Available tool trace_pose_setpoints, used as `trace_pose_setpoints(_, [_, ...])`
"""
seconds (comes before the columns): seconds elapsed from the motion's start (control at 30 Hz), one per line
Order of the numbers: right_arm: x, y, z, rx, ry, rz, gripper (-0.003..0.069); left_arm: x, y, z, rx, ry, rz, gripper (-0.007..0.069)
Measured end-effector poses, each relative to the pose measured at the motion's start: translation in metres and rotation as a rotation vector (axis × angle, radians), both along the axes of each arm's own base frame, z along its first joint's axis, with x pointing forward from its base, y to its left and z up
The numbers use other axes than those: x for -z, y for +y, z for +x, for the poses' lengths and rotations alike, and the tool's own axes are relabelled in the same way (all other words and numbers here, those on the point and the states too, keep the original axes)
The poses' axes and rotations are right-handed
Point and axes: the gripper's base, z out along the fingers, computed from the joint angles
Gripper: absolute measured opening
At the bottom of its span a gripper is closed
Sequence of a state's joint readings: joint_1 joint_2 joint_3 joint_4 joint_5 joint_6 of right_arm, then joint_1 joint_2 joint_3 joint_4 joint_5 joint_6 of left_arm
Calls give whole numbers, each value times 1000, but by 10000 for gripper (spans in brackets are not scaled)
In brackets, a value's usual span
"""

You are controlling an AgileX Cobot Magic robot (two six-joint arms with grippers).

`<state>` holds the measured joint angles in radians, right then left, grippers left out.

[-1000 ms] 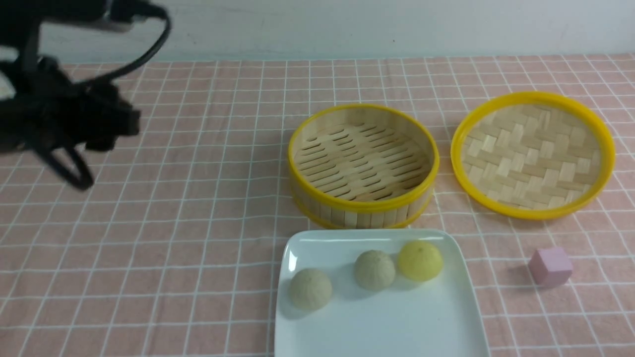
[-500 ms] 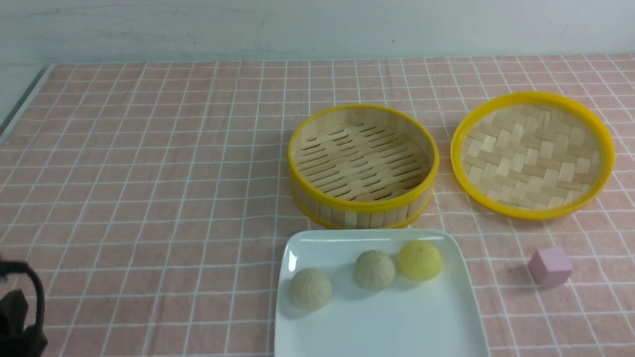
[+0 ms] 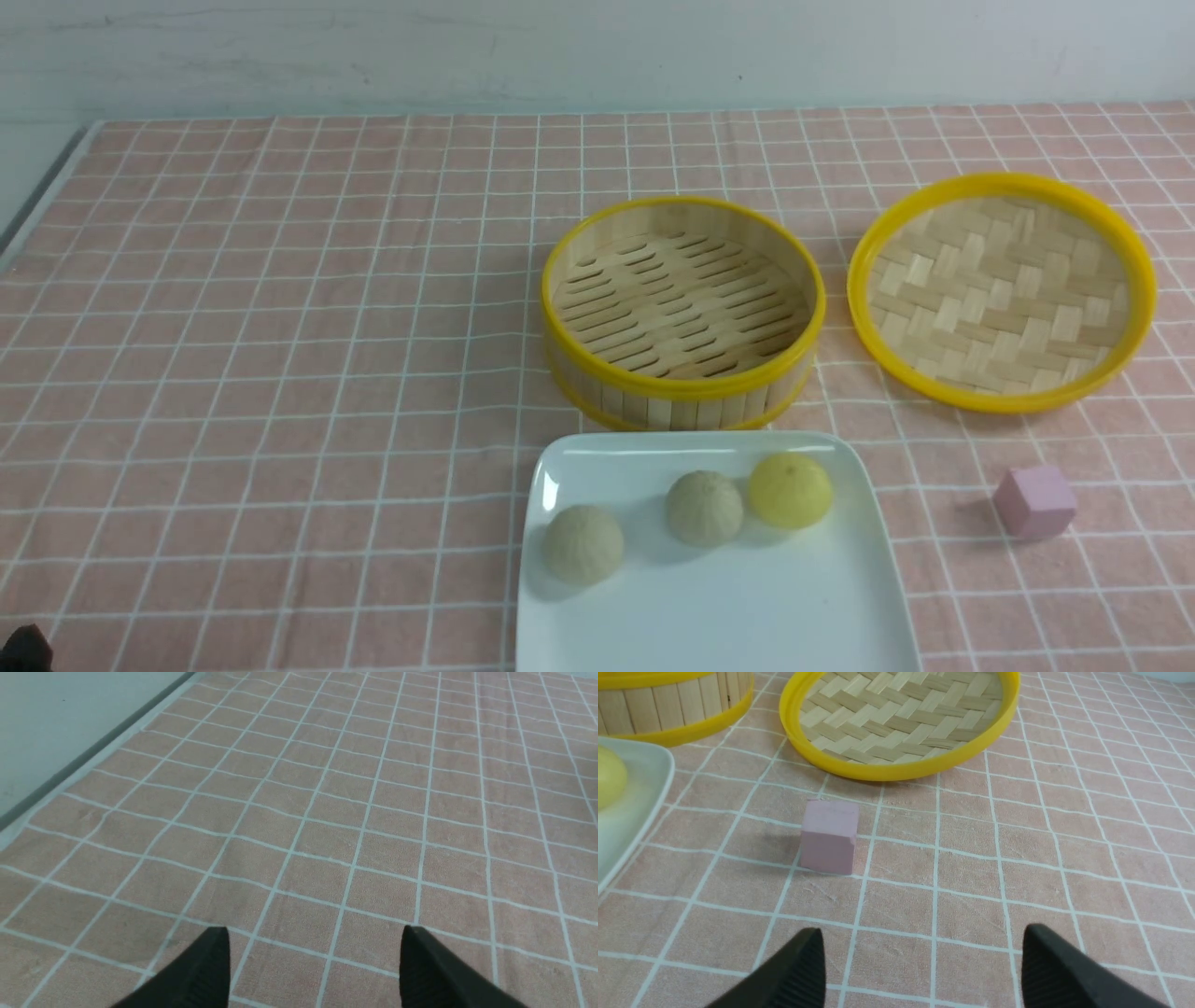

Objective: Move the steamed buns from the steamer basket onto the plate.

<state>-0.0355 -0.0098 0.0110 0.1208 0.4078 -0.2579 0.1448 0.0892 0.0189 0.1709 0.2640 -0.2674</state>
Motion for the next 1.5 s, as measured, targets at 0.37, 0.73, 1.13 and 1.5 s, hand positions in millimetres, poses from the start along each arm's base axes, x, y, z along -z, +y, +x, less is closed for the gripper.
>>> trace_pose_setpoints(0.37, [0,0,0,0,0,0,548,6,1,-9,-22,20,1,491])
trace_pose_setpoints(0.73, [0,0,0,0,0,0,548,6,1,-9,-23,21,1,491])
trace_pose_setpoints(1.13, [0,0,0,0,0,-1,548,6,1,-9,-15,26,27,491])
trace_pose_setpoints(1.5, [0,0,0,0,0,-2,548,6,1,-9,-8,30,43,491])
